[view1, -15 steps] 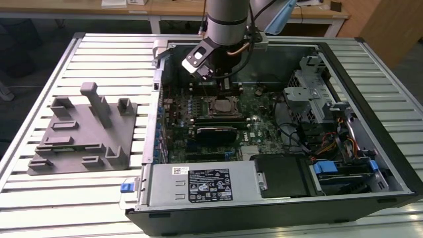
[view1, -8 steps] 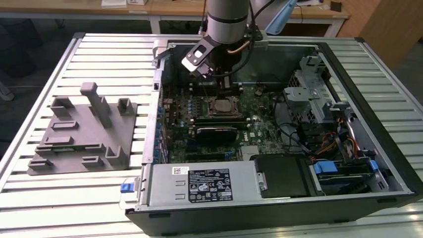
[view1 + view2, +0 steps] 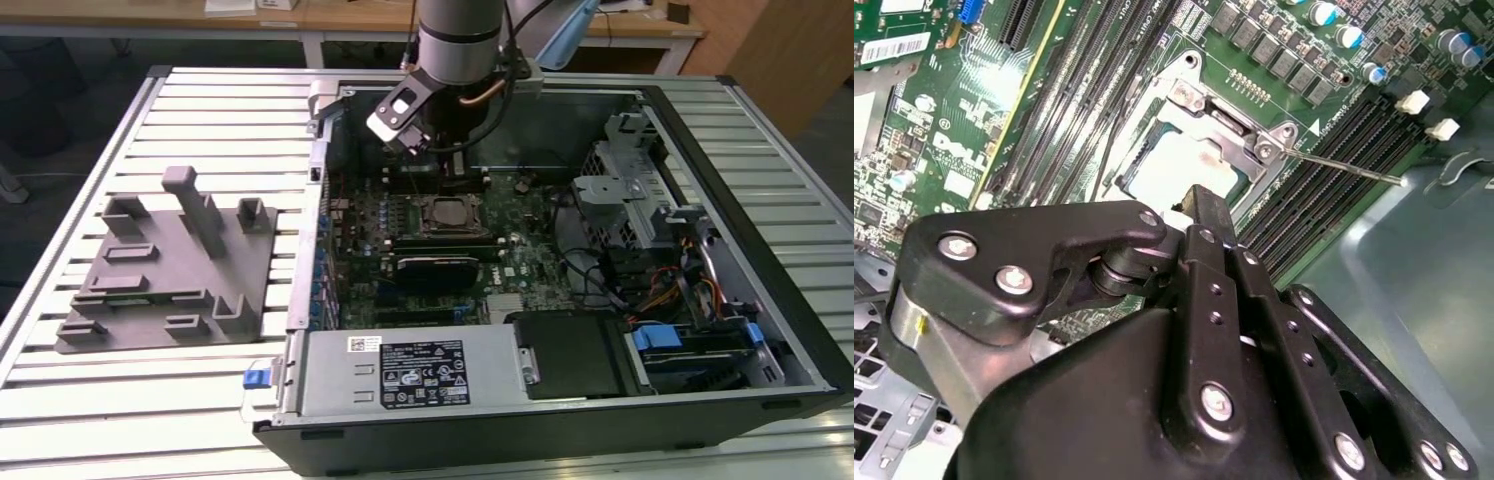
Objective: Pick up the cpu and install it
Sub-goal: 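Install the first cpu locking lever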
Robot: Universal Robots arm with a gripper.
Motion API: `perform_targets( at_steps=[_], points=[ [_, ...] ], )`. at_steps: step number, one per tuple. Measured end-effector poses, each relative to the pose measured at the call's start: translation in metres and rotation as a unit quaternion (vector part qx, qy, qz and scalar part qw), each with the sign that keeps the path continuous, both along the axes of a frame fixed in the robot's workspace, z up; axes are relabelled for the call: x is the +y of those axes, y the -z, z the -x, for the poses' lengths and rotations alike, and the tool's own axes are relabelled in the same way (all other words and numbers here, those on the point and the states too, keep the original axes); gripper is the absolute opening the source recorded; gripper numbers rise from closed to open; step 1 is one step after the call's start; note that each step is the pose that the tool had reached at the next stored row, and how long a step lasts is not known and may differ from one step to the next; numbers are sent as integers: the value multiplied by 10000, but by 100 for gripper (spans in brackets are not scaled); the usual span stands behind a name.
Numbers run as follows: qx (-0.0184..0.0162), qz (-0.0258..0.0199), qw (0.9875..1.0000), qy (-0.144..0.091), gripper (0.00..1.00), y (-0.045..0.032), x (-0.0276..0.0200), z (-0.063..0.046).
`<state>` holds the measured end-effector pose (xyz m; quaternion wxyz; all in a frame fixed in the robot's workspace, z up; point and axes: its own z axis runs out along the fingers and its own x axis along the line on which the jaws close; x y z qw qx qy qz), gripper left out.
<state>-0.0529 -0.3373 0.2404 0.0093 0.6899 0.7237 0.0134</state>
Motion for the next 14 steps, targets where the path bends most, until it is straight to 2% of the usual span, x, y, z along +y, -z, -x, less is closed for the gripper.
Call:
perform_targets(
  at_steps=[14],
  points=[
    [0, 1, 10000, 0, 11, -37, 0, 0]
  ],
)
